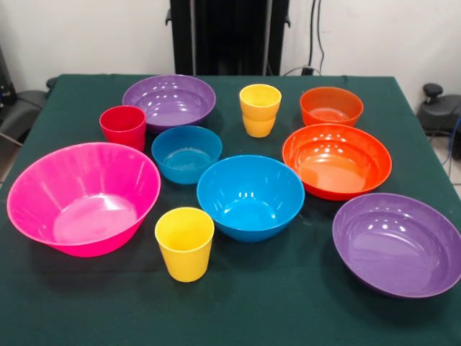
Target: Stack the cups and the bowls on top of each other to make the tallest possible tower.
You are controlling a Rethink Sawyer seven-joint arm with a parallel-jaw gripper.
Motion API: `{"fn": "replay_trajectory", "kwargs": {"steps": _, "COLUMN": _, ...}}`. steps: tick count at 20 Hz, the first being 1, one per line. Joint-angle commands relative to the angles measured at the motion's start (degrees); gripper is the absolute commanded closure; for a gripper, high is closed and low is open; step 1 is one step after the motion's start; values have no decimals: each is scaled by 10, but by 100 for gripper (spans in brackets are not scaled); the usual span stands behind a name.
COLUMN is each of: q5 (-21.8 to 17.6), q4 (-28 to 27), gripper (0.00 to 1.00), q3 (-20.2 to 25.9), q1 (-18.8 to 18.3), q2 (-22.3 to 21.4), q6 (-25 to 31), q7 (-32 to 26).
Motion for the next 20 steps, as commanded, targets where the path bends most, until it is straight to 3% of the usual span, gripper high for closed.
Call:
{"fn": "replay_trajectory", "kwargs": {"steps": 1, "q5": -4, "q4": 27, "gripper": 0, "q3": 70, "q1": -52, "q2": 136, "q6": -136, "q7": 52}}
{"fn": "replay_trajectory", "kwargs": {"steps": 10, "q5": -32, "q4": 13, "gripper": 0, "q3": 120, "q1": -109, "q2": 202, "q6": -193, "q7": 32}}
{"fn": "replay_trajectory", "kwargs": {"steps": 20, "q5": -54, "q4": 7, "gripper": 0, "q3": 122, "q1": -136, "q2": 233, "q6": -215, "q7": 36}}
